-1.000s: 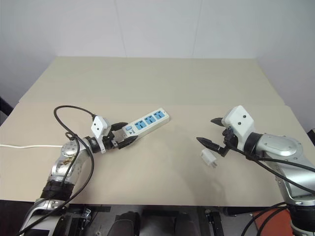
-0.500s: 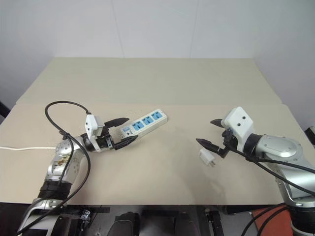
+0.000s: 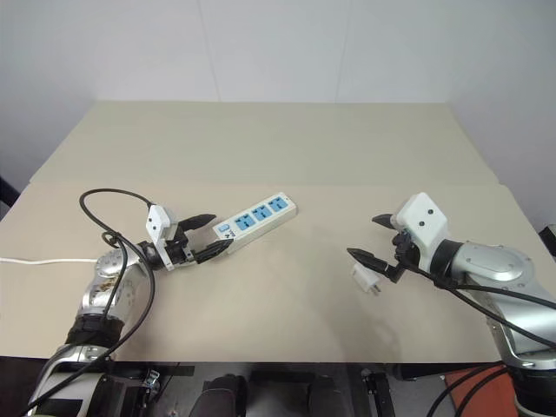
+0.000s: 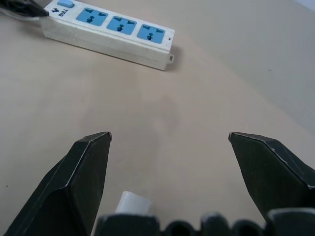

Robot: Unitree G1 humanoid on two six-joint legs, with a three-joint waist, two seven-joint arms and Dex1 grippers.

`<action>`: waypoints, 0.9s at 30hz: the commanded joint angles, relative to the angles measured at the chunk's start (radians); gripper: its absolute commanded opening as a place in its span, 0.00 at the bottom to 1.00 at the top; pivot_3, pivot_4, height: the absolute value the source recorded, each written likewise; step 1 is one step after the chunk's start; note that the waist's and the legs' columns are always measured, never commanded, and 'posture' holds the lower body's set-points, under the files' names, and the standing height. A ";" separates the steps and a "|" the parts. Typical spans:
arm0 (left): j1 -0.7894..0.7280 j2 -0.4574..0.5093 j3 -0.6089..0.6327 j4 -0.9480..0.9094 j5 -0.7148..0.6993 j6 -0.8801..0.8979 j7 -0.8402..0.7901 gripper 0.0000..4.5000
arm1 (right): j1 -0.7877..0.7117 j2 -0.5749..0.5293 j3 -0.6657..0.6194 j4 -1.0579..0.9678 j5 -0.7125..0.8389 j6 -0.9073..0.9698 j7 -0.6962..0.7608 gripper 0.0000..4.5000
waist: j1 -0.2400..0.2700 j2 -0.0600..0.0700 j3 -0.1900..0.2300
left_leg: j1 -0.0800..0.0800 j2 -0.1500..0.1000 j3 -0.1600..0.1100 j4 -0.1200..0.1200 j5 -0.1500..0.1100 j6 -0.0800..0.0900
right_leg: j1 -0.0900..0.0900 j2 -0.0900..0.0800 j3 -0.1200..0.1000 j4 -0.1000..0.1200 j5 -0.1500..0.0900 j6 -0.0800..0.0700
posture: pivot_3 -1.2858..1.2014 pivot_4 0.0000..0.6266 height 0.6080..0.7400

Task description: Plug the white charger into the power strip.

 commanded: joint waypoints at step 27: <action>-0.099 -0.065 -0.005 0.167 0.046 -0.095 -0.052 0.99 | 0.009 -0.010 -0.058 -0.047 0.003 0.007 -0.028 1.00 | 0.002 0.000 0.000 | 0.000 0.000 0.000 0.000 0.000 0.000 | 0.000 0.000 0.000 0.000 0.000 0.000 | 0.52 0.24 1.00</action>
